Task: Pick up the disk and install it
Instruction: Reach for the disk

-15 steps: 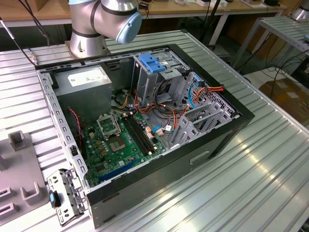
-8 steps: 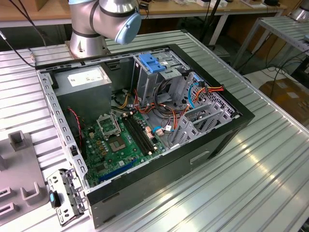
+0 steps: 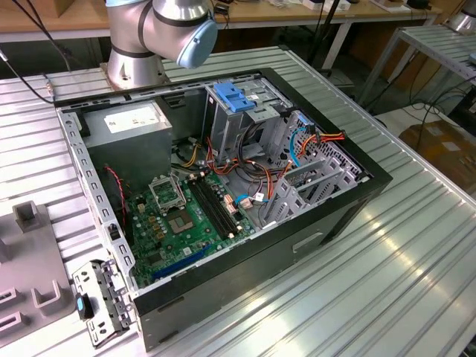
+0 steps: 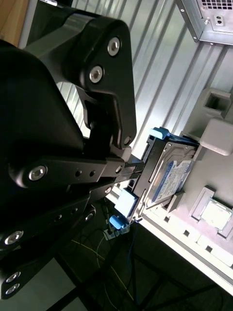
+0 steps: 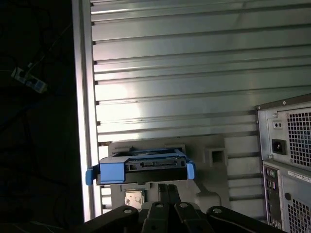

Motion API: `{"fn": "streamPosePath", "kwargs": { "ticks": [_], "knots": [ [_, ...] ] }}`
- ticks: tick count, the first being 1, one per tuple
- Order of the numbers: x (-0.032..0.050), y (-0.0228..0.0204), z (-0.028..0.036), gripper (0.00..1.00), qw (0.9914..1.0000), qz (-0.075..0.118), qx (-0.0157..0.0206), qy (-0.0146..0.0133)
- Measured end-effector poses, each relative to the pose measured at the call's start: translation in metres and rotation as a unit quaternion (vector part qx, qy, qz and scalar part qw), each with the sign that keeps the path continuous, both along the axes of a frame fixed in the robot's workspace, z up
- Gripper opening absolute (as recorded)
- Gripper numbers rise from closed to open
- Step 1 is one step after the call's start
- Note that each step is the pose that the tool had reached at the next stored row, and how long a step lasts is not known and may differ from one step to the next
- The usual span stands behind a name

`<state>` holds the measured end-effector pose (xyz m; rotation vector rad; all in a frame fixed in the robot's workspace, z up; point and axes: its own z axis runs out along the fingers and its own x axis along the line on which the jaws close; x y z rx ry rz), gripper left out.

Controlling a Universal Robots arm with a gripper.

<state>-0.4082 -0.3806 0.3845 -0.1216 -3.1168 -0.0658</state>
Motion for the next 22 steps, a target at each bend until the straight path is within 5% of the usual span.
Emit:
{"fn": "streamPosePath", "kwargs": {
  "ticks": [22],
  "knots": [
    [-0.0126,0.0000,-0.0001,0.11,1.00000,0.000,0.0000,0.0000]
  ]
}}
